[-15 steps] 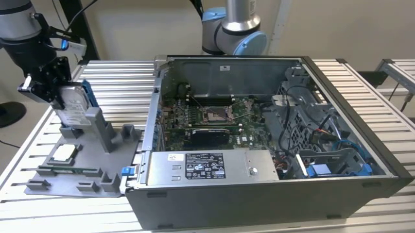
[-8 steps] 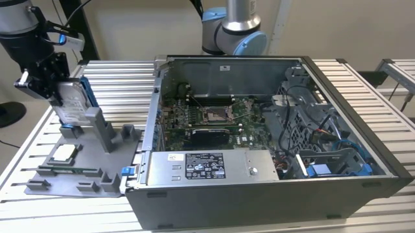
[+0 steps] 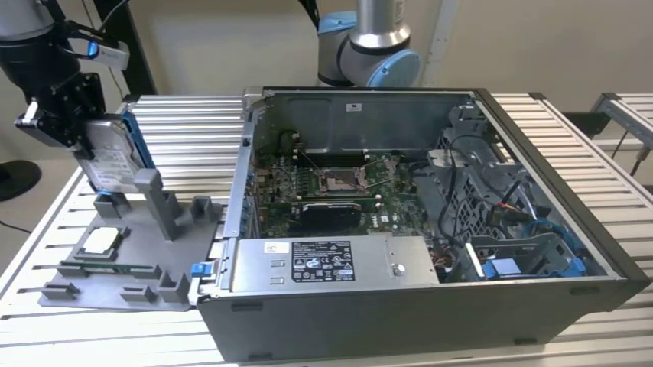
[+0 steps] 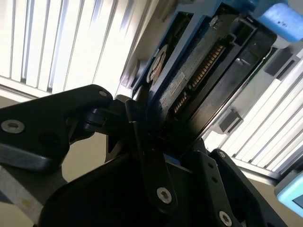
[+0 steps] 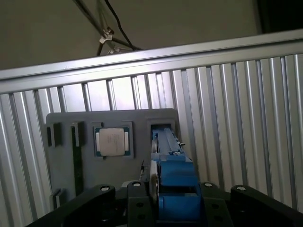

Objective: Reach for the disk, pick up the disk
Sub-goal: 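Pick up the disk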

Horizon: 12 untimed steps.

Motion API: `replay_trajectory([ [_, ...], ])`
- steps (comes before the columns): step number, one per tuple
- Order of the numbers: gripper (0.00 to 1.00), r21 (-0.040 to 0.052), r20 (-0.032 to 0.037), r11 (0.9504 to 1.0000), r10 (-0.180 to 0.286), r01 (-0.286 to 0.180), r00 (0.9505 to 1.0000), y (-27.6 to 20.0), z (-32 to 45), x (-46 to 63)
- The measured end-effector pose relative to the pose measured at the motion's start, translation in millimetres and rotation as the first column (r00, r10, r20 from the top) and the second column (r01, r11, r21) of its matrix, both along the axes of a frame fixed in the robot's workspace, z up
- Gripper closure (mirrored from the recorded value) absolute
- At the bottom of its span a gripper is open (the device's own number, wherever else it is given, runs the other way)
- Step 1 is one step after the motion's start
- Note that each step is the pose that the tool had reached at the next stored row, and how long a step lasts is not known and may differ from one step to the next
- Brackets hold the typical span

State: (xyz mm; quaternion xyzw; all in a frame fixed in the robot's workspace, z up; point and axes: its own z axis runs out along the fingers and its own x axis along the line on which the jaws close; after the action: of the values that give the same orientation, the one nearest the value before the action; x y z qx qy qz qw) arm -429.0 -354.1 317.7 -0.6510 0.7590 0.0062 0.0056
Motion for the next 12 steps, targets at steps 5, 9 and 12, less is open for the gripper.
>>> replay_trajectory([
  [5, 1.00, 0.0000, -0.0001, 1.0000, 0.000, 0.000, 1.0000, 0.0, 11.2, 0.0],
  [9, 1.00, -0.0001, -0.0001, 1.0000, 0.000, 0.000, 1.0000, 0.0, 20.3, 0.0],
  [12, 1.00, 0.0000, -0.0001, 1.0000, 0.000, 0.000, 1.0000, 0.0, 27.0, 0.0],
])
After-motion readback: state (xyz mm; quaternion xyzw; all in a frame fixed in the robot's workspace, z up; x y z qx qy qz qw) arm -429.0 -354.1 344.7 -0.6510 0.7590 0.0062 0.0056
